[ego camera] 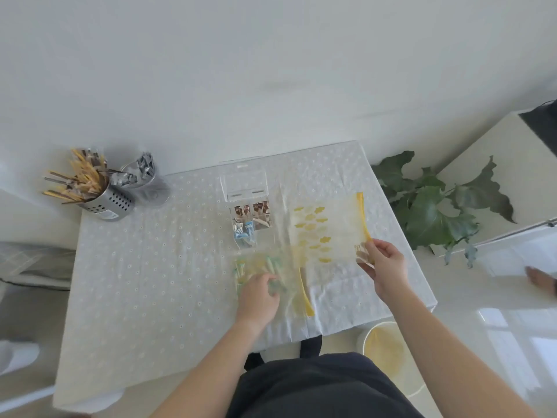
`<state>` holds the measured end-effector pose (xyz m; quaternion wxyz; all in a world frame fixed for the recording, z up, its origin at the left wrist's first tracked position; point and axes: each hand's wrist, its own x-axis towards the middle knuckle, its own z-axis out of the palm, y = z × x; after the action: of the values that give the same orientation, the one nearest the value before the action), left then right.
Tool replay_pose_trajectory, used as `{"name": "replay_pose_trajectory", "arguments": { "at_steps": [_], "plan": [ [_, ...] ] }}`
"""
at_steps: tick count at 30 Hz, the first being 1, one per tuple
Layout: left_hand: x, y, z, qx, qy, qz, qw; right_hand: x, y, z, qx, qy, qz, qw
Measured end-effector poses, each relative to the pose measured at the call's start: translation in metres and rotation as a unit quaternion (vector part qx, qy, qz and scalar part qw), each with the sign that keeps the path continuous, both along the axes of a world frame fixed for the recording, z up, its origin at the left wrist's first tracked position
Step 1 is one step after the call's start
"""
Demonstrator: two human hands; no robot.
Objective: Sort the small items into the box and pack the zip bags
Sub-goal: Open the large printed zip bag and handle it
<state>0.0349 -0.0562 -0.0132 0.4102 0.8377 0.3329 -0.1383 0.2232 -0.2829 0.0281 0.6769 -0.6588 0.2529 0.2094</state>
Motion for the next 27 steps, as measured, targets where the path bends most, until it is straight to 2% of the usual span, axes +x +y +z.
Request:
{"name": "replay_pose_trajectory", "arguments": {
  "at_steps": [2,6,8,11,14,16,20,23,27],
  "plan": [
    [-0.005,-0.008,-0.015,0.068,0.037,-0.057,0.995,0.018,0.004,-0.012,0.013,0.007,0.005,1.0],
    [-0.013,-0.018,-0.037,0.116,0.089,-0.104,0.984,0.049,0.013,-0.035,0.004,0.017,0.059,0.998],
    [-0.014,-0.023,-0.043,0.139,0.097,-0.111,0.979,0.056,0.017,-0.043,-0.076,0.009,0.121,0.99],
    [-0.013,-0.03,-0.044,0.151,0.101,-0.093,0.979,0.05,0.019,-0.054,-0.285,-0.053,0.212,0.933],
    [-0.01,-0.038,-0.044,0.159,0.096,-0.075,0.98,0.03,0.021,-0.061,-0.365,-0.108,0.24,0.893],
    [-0.009,-0.04,-0.045,0.152,0.093,-0.061,0.982,0.016,0.028,-0.066,-0.344,-0.114,0.281,0.889],
    [-0.007,-0.04,-0.045,0.13,0.092,-0.046,0.986,-0.009,0.055,-0.072,-0.215,-0.014,0.429,0.877],
    [-0.007,-0.039,-0.044,0.121,0.087,-0.039,0.988,-0.02,0.075,-0.077,-0.209,-0.009,0.488,0.847],
    [-0.007,-0.035,-0.043,0.11,0.084,-0.032,0.99,-0.021,0.09,-0.079,-0.205,-0.007,0.508,0.836]
  ]
}}
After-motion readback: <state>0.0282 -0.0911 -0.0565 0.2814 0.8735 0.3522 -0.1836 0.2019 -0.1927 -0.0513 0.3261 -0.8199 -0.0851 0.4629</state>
